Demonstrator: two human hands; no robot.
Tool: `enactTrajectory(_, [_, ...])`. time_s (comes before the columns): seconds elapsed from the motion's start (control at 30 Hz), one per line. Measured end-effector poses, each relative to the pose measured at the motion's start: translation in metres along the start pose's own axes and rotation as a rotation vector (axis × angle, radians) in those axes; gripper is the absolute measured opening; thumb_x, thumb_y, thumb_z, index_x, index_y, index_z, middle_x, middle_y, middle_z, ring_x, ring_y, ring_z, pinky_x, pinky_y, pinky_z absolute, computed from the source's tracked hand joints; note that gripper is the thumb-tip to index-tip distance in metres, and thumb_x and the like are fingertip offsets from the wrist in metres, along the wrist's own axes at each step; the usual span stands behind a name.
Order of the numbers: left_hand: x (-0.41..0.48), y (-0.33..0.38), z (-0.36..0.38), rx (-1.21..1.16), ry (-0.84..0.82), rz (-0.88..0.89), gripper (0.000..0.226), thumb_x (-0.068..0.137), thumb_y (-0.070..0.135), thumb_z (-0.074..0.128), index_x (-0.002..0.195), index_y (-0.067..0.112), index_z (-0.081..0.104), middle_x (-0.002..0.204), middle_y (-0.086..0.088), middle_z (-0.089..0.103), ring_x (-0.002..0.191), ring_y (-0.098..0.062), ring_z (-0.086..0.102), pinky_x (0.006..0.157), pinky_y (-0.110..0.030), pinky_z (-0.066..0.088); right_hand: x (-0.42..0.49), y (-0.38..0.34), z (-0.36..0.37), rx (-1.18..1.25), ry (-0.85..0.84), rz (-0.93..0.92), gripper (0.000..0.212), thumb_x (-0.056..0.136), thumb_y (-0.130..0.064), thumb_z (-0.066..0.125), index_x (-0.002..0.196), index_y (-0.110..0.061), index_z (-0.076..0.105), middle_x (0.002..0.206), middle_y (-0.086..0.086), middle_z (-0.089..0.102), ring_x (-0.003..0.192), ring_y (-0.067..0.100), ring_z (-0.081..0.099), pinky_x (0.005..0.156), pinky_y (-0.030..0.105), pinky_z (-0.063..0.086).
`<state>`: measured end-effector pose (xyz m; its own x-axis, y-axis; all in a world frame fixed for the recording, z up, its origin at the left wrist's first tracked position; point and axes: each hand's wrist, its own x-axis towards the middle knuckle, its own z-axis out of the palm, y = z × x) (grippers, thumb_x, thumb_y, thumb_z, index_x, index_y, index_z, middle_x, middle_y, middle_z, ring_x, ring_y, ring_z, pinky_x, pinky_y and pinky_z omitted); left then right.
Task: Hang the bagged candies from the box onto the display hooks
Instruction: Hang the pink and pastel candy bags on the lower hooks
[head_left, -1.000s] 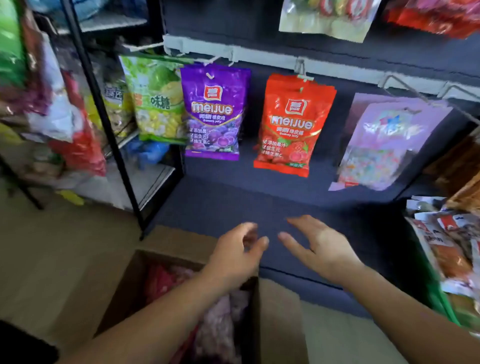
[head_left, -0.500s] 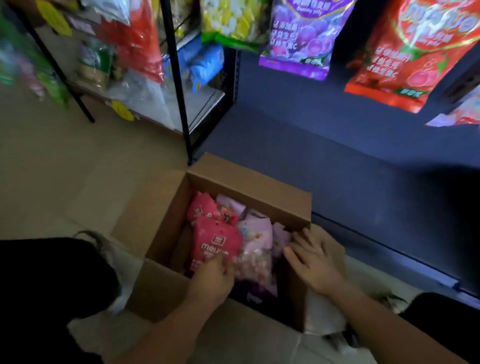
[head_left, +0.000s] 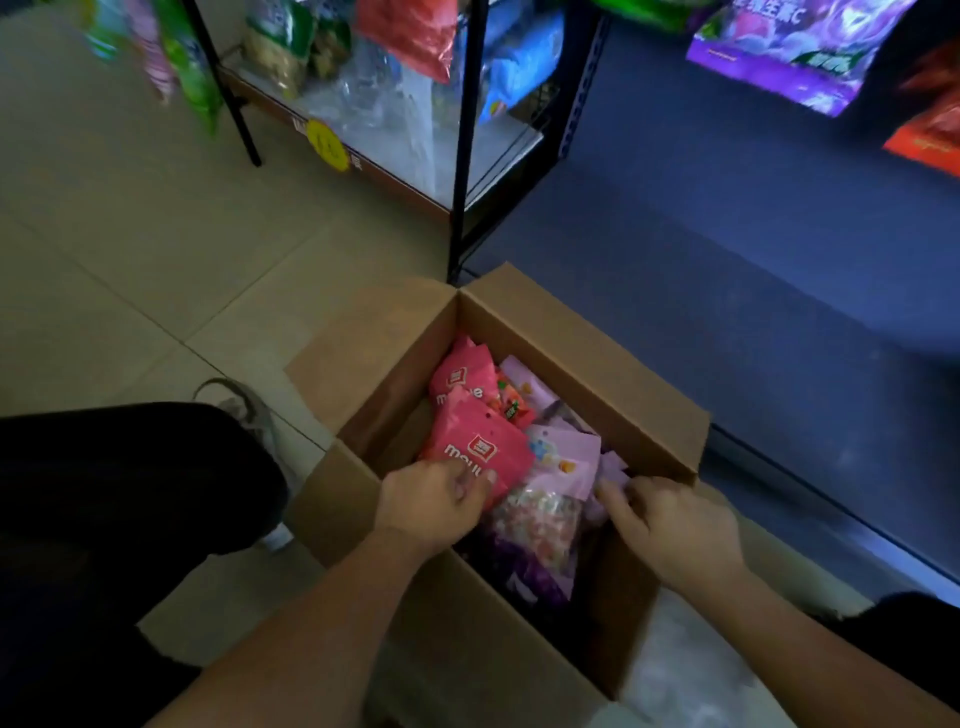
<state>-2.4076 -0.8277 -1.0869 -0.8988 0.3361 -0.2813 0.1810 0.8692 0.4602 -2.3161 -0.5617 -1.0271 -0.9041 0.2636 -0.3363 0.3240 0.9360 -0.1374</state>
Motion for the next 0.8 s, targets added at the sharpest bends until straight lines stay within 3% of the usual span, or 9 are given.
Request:
enactTrajectory(0.1, [0.02,-0.004,-0.02,-0.136,-0.001,0.048,0.043,0.092,0.06,0.049,0.092,0.023,0.068,0.088,0.007,0.07,0.086,-0.017,0.068,0.074,-0.035,0.057,0.027,-0.024,-0.005,0.294,-0.071,-0.064,0.052,0.095,-0.072,0.03,0.109,-0.037,0.067,0.102,-0.012,0.067,0.083,-0.001,0.064,0.076,0.03,0.057])
enactTrajectory(0.17, [0.038,-0.015,-0.04,-0.104,0.15,0.117,0.039,0.095,0.055,0.049,0.105,0.024,0.07,0.103,0.004,0.067,0.099,-0.017,0.064,0.083,-0.036,0.055,0.052,-0.041,0.005,0.445,-0.1,-0.093,0.046,0.099,-0.06,0.046,0.127,-0.029,0.065,0.124,-0.009,0.064,0.102,0.005,0.064,0.089,0.033,0.055])
enactTrajectory(0.27, [0.06,-0.032,-0.069,-0.023,0.31,0.131,0.052,0.095,0.056,0.051,0.126,0.016,0.065,0.13,-0.003,0.06,0.122,-0.023,0.054,0.101,-0.038,0.049,0.094,-0.074,0.023,0.584,-0.12,-0.144,0.049,0.097,-0.056,0.058,0.136,-0.026,0.063,0.137,-0.014,0.058,0.124,0.005,0.056,0.103,0.033,0.05])
enactTrajectory(0.37, [0.072,-0.044,-0.079,-0.114,0.029,0.036,0.088,0.091,0.066,0.052,0.158,0.016,0.024,0.166,-0.004,0.022,0.151,-0.024,0.025,0.121,-0.038,0.029,0.135,-0.104,0.039,0.703,-0.196,-0.064,0.031,0.095,-0.043,0.068,0.122,-0.027,0.068,0.116,-0.012,0.071,0.108,0.009,0.068,0.091,0.029,0.056])
enactTrajectory(0.47, [0.076,-0.056,-0.072,-0.194,-0.106,-0.014,0.116,0.08,0.077,0.057,0.161,0.026,-0.008,0.17,0.006,-0.001,0.155,-0.019,0.011,0.124,-0.038,0.02,0.171,-0.114,0.06,0.709,-0.21,0.013,0.049,0.082,-0.06,0.073,0.119,-0.03,0.063,0.104,-0.009,0.075,0.098,0.014,0.072,0.088,0.042,0.059])
enactTrajectory(0.57, [0.079,-0.061,-0.068,-0.165,-0.101,-0.04,0.134,0.066,0.083,0.066,0.159,0.031,-0.015,0.17,0.01,-0.003,0.155,-0.018,0.01,0.123,-0.038,0.018,0.188,-0.114,0.072,0.678,-0.269,0.033,0.053,0.08,-0.046,0.083,0.124,-0.026,0.063,0.102,-0.011,0.071,0.099,0.013,0.069,0.087,0.034,0.055])
enactTrajectory(0.7, [0.078,-0.056,-0.067,-0.095,-0.114,0.001,0.149,0.059,0.077,0.077,0.157,0.025,-0.021,0.169,0.007,-0.014,0.156,-0.016,-0.008,0.124,-0.035,-0.001,0.203,-0.099,0.096,0.658,-0.32,0.004,0.072,0.055,-0.058,0.091,0.116,-0.027,0.07,0.103,-0.005,0.078,0.093,0.016,0.076,0.084,0.047,0.062])
enactTrajectory(0.8, [0.079,-0.055,-0.069,-0.116,-0.134,-0.005,0.153,0.056,0.07,0.084,0.157,0.027,-0.023,0.169,0.007,-0.015,0.156,-0.019,-0.01,0.118,-0.03,-0.007,0.2,-0.102,0.101,0.495,-0.299,-0.055,0.086,0.048,-0.062,0.093,0.121,-0.026,0.066,0.114,-0.002,0.068,0.099,0.019,0.069,0.089,0.046,0.06])
